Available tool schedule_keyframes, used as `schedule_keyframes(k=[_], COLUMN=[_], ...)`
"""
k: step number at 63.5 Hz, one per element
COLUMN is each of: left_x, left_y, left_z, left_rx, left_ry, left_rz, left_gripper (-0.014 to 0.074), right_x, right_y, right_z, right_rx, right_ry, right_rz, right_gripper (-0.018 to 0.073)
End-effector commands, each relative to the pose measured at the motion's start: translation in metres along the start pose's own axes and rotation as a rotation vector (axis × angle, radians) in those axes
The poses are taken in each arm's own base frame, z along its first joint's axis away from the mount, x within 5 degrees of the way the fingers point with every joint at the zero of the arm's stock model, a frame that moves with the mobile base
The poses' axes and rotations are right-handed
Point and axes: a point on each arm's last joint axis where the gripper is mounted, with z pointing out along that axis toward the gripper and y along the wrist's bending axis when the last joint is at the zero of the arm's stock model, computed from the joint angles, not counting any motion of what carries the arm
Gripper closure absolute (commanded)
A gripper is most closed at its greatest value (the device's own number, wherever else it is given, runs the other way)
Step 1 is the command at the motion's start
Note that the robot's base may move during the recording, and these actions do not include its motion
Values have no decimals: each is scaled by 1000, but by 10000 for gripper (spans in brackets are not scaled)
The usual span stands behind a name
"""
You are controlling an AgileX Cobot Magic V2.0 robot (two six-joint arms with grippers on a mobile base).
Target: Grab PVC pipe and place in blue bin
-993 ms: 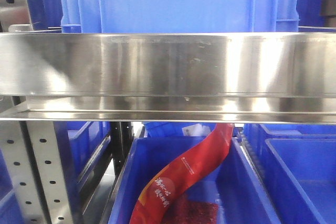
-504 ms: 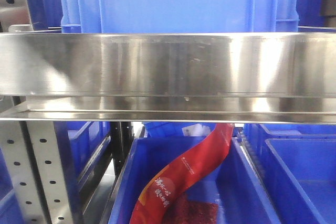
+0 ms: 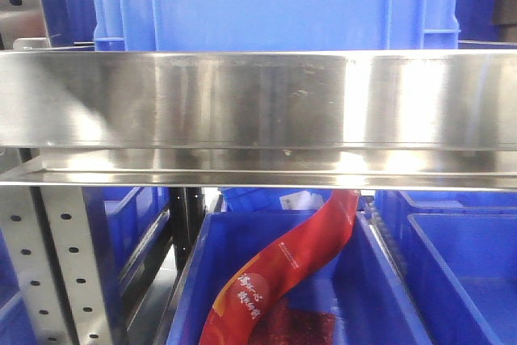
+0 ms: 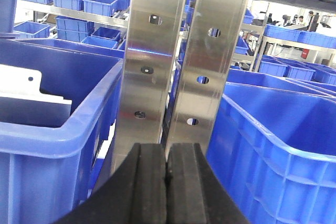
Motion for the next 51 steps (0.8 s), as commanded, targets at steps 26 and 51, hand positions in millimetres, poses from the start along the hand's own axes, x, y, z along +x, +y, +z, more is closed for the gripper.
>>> schedule_keyframes(k=[26, 51], left_x=[-2, -1], left_y=[0, 0], left_z=[-2, -2], left_rx=[-3, -3], left_ry=[-21, -18], left_rz=[-6, -6], left_gripper=[707, 707], right_x=[52, 56], right_y=[-6, -6], right_z=[-37, -37], right_rx=[23, 21], right_ry=[-115, -75], right_rz=[-77, -92], right_gripper=[727, 727])
